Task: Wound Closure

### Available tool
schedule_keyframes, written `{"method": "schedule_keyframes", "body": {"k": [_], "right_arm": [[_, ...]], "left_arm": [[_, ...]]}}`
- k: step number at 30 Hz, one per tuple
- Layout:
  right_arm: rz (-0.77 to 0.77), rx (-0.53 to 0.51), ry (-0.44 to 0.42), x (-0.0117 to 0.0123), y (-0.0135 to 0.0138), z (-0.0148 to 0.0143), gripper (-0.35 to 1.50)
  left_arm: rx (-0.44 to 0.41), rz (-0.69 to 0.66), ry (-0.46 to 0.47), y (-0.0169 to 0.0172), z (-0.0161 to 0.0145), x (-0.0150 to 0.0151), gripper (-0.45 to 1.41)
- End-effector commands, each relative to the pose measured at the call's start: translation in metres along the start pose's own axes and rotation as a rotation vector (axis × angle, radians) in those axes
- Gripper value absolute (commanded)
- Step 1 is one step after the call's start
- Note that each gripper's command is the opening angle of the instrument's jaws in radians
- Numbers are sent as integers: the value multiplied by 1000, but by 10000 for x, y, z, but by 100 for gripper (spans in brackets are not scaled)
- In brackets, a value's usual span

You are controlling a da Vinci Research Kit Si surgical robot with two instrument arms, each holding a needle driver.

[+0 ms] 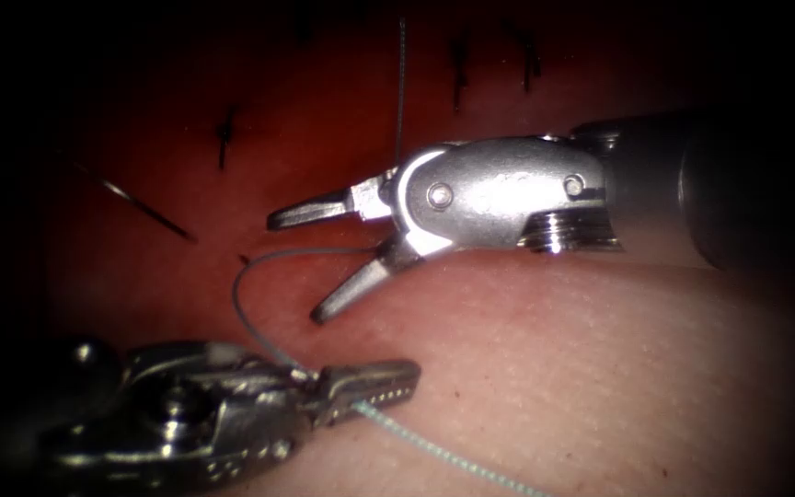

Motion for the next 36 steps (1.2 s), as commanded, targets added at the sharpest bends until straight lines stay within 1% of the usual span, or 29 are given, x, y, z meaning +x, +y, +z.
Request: {"method": "schedule_keyframes", "body": {"k": [1, 5, 9, 11, 12, 13, 17, 20, 22, 24, 25, 27, 29, 30, 32, 35, 36], "right_arm": [[-6, -2, 1, 0, 9, 13, 61], [-5, -10, -5, 4, 12, 21, 61], [-7, -19, -6, 11, 17, 40, 61], [-7, -20, -6, 12, 18, 43, 59], [-9, -8, 4, 13, 20, 49, -5], [-11, 3, 10, 13, 20, 50, -35], [-16, 1, 9, 13, 23, 50, -35], [-2, -11, 3, 8, 27, 44, -35], [18, -47, -17, -1, 32, 34, -35], [26, -57, -22, -3, 34, 31, -35], [33, -85, -22, -8, 38, 21, -35], [36, -93, -25, -10, 40, 17, -35], [45, -109, -17, -12, 42, 2, -35], [45, -109, -17, -12, 42, 2, -35], [50, -123, -12, -10, 41, -10, -35], [52, -128, -11, -9, 40, -13, -35], [52, -130, -12, -9, 39, -14, -35]], "left_arm": [[2, 2, 0, -3, 7, 0, -45], [2, 1, 0, -3, 7, 0, -45], [-1, 8, -3, -2, 5, 0, -45], [-4, 9, -6, -2, 5, 0, -45], [-4, 9, -6, -2, 4, 0, -45], [-5, 9, -6, -1, 4, 0, -45], [-8, 10, -8, -1, 3, -1, -45], [-9, 9, -8, -1, 2, -2, -45], [-9, 8, -17, -1, 2, -3, -45], [-9, 9, -20, -1, 2, -4, -45], [-10, 9, -29, 0, 1, -6, -45], [-11, 9, -32, 1, 0, -8, -45], [-14, 7, -51, 3, -5, -16, -45], [-14, 7, -51, 3, -5, -16, -45], [-18, 4, -75, 5, -8, -25, -45], [-24, 2, -87, 6, -10, -33, -45], [-25, 0, -98, 6, -11, -37, -35]]}}
